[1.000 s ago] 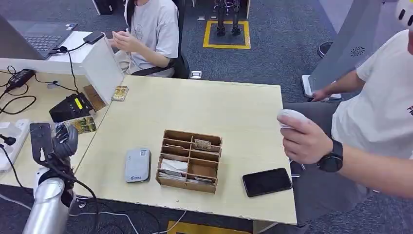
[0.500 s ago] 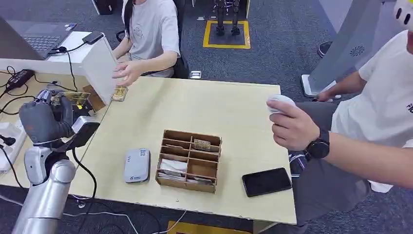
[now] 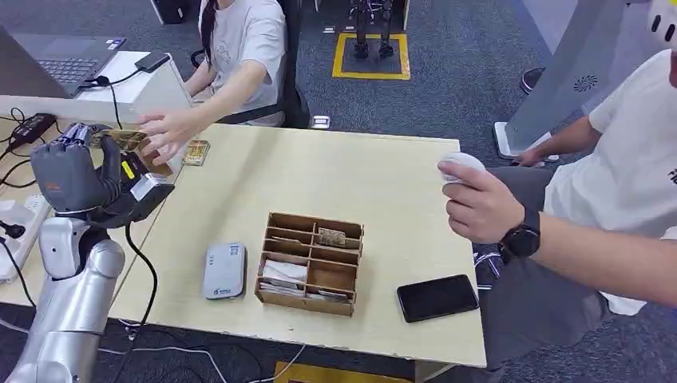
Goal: Pass the card to the sensor for recognition and then transmit it.
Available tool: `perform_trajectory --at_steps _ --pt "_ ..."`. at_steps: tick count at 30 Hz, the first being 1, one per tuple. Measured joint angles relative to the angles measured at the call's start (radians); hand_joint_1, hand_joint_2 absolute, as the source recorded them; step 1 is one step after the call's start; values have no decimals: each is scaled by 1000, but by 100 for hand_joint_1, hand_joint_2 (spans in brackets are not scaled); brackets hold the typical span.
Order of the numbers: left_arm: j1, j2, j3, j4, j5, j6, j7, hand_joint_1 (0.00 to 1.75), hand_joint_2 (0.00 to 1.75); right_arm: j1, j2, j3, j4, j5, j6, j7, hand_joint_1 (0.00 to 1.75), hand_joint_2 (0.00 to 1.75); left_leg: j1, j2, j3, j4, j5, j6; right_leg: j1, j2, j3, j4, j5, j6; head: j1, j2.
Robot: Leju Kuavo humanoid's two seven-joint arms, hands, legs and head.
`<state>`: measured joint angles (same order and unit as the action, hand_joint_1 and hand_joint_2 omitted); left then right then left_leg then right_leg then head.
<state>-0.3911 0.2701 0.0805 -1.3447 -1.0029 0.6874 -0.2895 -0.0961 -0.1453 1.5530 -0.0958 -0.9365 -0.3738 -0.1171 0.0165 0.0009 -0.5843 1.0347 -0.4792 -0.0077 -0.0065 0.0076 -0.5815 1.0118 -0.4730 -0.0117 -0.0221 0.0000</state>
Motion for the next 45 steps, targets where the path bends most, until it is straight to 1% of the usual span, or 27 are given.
perform_trajectory --at_steps 3,10,11,14,16,17,18,21,23,25,31,32,33,34,35,36,37,40,41,43,45 --pt "-12 -1 0 16 3 0 -10 175 175 -2 0 0 -1 0 -2 -4 0 175 0 0 0 0 0 0 0 0 0 0 0 0 0 0" --pt "-24 -4 -8 43 37 0 -10 175 175 -3 0 0 -2 9 -6 -2 0 175 0 0 0 0 0 0 0 0 0 0 0 0 0 0" --pt "-24 -5 -8 46 40 0 -10 0 175 -3 0 0 -2 12 -6 -1 0 175 0 0 0 0 0 0 0 0 0 0 0 0 0 0" --pt "-26 -6 -14 51 55 -1 -10 0 175 -3 0 0 -2 16 -6 0 0 175 0 0 0 0 0 0 0 0 0 0 0 0 0 0" --pt "-26 -9 -18 51 100 -1 -11 0 175 -3 0 0 -2 16 -6 1 0 175 0 0 0 0 0 0 0 0 0 0 0 0 0 0" --pt "-26 -10 -18 51 125 -4 -11 0 0 -3 0 0 -3 15 -6 2 0 175 0 0 0 0 0 0 0 0 0 0 0 0 0 0" --pt "-26 -11 -19 51 143 -7 -10 0 175 -3 0 0 -3 14 -7 3 0 175 0 0 0 0 0 0 0 0 0 0 0 0 0 0" --pt "-26 -18 -24 52 206 -41 3 0 175 -2 0 0 -4 7 -12 5 0 175 0 0 0 0 0 0 0 0 0 0 0 0 0 0" --pt "-24 -23 -28 49 274 -87 4 0 175 -2 0 0 -5 -9 -16 5 0 175 0 0 0 0 0 0 0 0 0 0 0 0 0 0" --pt "-4 -27 -30 26 350 -130 -1 0 175 0 0 0 -5 -24 -17 4 0 175 0 1 0 0 0 0 0 2 0 0 0 0 0 0" --pt "39 -34 -32 -28 379 -153 -11 0 175 9 0 0 -5 -24 -17 3 0 175 0 1 0 0 0 0 0 1 0 0 0 0 0 0" --pt "44 -34 -32 -35 395 -165 -21 0 175 9 0 0 -5 -26 -17 3 0 175 0 1 0 0 0 0 0 1 0 0 0 0 0 0" --pt "56 -33 -32 -50 424 -192 -34 0 175 10 0 0 -5 -32 -17 4 0 175 0 1 0 0 0 0 0 1 0 0 0 0 0 0" --pt "81 -32 -32 -77 466 -241 -50 0 175 11 0 -1 -5 -42 -17 4 0 175 0 2 0 0 -1 0 0 2 0 0 0 0 0 0" --pt "117 -27 -33 -122 512 -305 -71 0 175 14 0 -2 -5 -48 -16 4 0 175 0 3 0 0 -1 0 0 3 0 0 0 0 0 0" --pt "156 -22 -37 -164 533 -356 -90 0 175 17 0 -2 -5 -54 -16 4 0 175 0 3 0 0 -1 0 0 4 -1 0 0 0 0 0" --pt "193 -16 -42 -203 541 -387 -102 0 175 21 0 -3 -5 -58 -16 4 0 175 0 3 0 0 -1 0 0 4 -1 0 -1 1 0 0" --pt "268 -6 -51 -293 549 -416 -113 0 175 29 0 -5 -3 -60 -15 4 0 175 0 2 -1 0 -1 1 0 3 -2 0 -1 1 0 0" --pt "285 3 -54 -314 539 -438 -121 0 175 29 0 -6 -3 -60 -15 4 0 175 0 3 -1 0 -1 1 0 3 -1 0 -1 1 0 0" --pt "329 36 -77 -371 468 -488 -151 0 175 29 0 -9 0 -63 -12 3 0 175 0 3 -1 0 -2 1 0 3 -1 0 -1 1 0 0" --pt "374 72 -114 -429 370 -510 -167 0 175 31 -1 -10 2 -72 -11 -8 0 175 0 3 -1 0 -2 1 0 3 -2 0 -1 1 0 0"
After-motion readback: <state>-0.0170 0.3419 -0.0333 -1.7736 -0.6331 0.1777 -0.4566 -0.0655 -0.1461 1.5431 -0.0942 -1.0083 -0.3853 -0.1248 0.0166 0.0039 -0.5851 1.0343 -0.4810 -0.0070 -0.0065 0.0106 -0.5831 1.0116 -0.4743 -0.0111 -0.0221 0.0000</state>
